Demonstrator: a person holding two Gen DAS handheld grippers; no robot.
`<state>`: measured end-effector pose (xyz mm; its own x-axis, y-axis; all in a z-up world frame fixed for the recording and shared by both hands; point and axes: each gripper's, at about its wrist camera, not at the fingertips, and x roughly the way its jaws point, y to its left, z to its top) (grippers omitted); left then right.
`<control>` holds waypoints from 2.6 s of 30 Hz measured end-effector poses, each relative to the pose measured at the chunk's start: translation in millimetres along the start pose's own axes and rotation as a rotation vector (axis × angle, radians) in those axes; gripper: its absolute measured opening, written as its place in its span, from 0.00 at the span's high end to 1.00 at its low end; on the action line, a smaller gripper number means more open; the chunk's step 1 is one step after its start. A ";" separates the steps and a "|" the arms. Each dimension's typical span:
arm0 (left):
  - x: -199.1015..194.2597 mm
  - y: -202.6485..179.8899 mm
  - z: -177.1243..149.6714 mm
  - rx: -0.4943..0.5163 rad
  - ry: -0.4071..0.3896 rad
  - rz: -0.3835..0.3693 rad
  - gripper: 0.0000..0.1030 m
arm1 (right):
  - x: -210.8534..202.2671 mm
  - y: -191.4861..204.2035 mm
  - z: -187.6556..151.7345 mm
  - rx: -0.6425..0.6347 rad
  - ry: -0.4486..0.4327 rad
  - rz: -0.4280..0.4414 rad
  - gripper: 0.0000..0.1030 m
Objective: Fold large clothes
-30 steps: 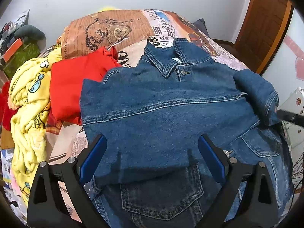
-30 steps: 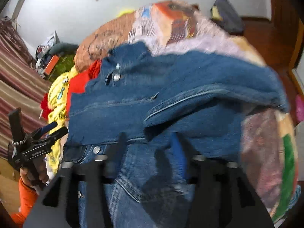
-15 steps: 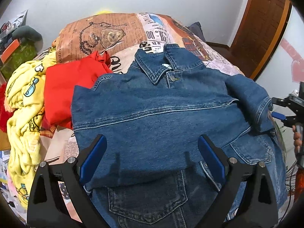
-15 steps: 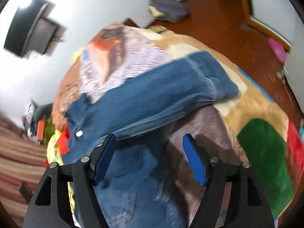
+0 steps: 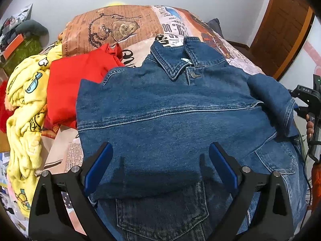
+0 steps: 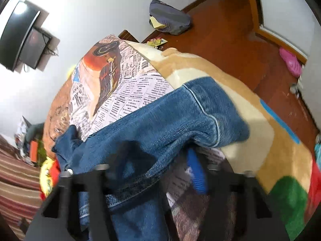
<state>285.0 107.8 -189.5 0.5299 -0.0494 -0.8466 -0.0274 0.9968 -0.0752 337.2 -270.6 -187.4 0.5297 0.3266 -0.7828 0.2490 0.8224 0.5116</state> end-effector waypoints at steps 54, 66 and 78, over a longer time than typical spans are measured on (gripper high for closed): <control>-45.1 40.4 -3.6 -0.103 -0.064 -0.095 0.06 | -57.8 215.9 -88.8 -0.708 0.103 0.168 0.43; 27.7 22.2 20.1 -0.123 0.086 -0.073 0.33 | -65.3 114.2 -38.8 -0.722 0.057 -0.122 0.34; -9.9 59.5 0.1 -0.113 0.010 -0.040 0.51 | -5.5 41.2 -64.4 -0.546 0.225 -0.114 0.34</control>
<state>278.2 167.6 -185.5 0.5237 -0.0905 -0.8471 -0.1022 0.9805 -0.1680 292.3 -208.5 -184.8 0.3245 0.2643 -0.9082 -0.1904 0.9588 0.2110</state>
